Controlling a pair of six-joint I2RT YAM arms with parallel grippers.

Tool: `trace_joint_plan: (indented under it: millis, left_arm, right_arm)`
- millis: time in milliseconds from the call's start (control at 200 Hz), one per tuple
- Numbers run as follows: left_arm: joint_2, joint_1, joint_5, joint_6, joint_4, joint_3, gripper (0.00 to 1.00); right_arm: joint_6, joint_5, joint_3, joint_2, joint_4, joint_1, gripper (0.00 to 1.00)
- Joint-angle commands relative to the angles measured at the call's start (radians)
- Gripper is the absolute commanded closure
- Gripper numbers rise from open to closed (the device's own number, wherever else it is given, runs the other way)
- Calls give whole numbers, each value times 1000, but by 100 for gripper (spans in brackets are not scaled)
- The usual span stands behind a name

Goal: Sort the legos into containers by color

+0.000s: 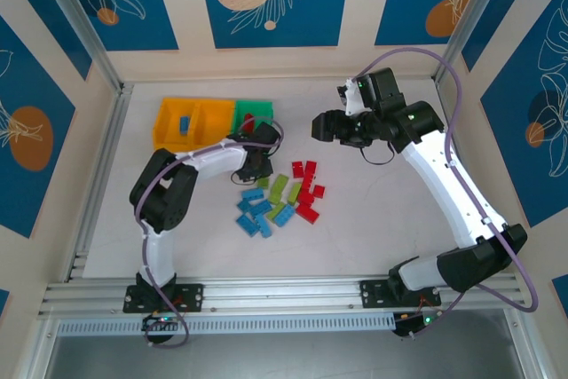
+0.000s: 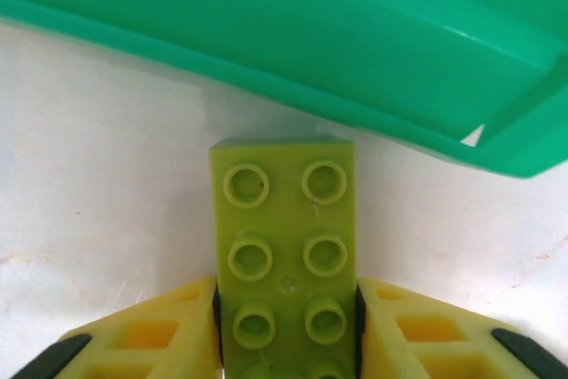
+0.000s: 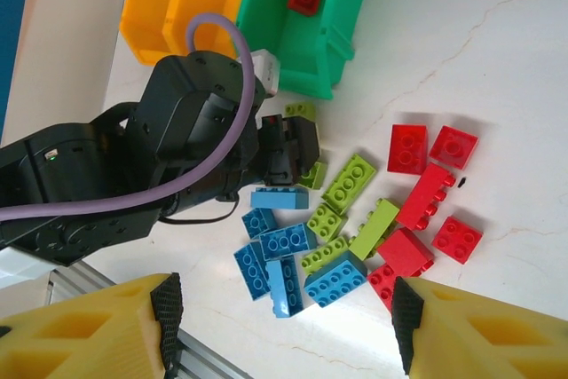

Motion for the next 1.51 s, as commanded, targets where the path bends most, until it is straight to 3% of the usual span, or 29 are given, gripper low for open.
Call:
trace_joint_plan:
  millis: [0,205,340,535,625,840,960,1060,1250,1500]
  left_arm:
    - [-118,10,17,24,-17,-63,68]
    - [-355,13,-82,101,-114,-90,68]
    - [-399,89,-128,195,-128,-41,69]
    - [-243,253,-36,359,-65,110,70]
    - [-128,301,-47,408,-82,217,69]
    - [80,382,24,422,-115,440,58]
    - [144,403,25,424,-151,527,57]
    - [151,414,40,437,-151,545,35]
    - [45,413,77,454,-126,476,36]
    - [-395,359,236,433,16,137,36]
  right_arm:
    - [23,-24,12,-8,0,4,33]
    - [54,-39,-15,-3,32,7,33]
    - [65,-48,-5,14,45,9,33]
    - [61,-43,0,22,32,13,33]
    - [63,-43,-10,19,22,14,33]
    - [71,-42,-32,4,17,17,33]
    - [73,-41,-26,1,8,17,33]
    - [74,-36,-30,-8,6,17,33]
    - [83,-32,-45,-9,13,17,33]
    - [128,9,-109,26,70,-14,33]
